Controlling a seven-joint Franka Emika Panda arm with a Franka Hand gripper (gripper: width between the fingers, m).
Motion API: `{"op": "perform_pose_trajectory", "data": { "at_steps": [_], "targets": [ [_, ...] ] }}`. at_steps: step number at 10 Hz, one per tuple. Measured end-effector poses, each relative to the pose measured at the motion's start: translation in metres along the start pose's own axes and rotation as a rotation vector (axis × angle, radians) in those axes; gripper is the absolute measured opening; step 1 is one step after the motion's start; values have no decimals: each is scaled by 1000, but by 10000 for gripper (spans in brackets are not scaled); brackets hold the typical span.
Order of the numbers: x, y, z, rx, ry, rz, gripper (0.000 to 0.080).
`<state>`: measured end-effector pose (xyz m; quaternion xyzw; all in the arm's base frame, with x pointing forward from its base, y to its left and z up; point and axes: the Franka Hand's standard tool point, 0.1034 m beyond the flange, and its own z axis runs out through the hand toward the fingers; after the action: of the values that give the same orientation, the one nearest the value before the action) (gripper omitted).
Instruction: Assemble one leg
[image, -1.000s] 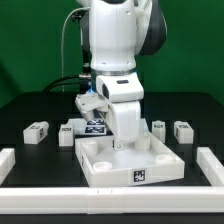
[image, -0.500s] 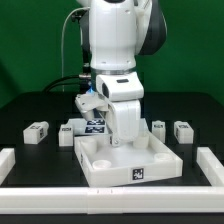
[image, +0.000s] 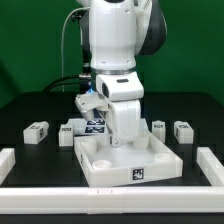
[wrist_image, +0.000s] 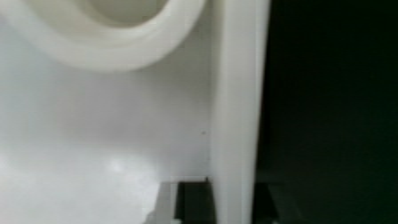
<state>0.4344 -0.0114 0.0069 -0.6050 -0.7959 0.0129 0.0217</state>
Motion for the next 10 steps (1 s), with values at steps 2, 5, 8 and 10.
{"op": "perform_pose_trajectory", "data": {
  "at_steps": [2, 5, 8, 10],
  "targets": [
    [-7, 19, -1, -23, -5, 40, 54],
    [-7, 30, 0, -65, 1, 189, 54],
    [29, 34, 1, -77, 16, 294, 54],
    [31, 35, 1, -74, 15, 287, 54]
  ]
}}
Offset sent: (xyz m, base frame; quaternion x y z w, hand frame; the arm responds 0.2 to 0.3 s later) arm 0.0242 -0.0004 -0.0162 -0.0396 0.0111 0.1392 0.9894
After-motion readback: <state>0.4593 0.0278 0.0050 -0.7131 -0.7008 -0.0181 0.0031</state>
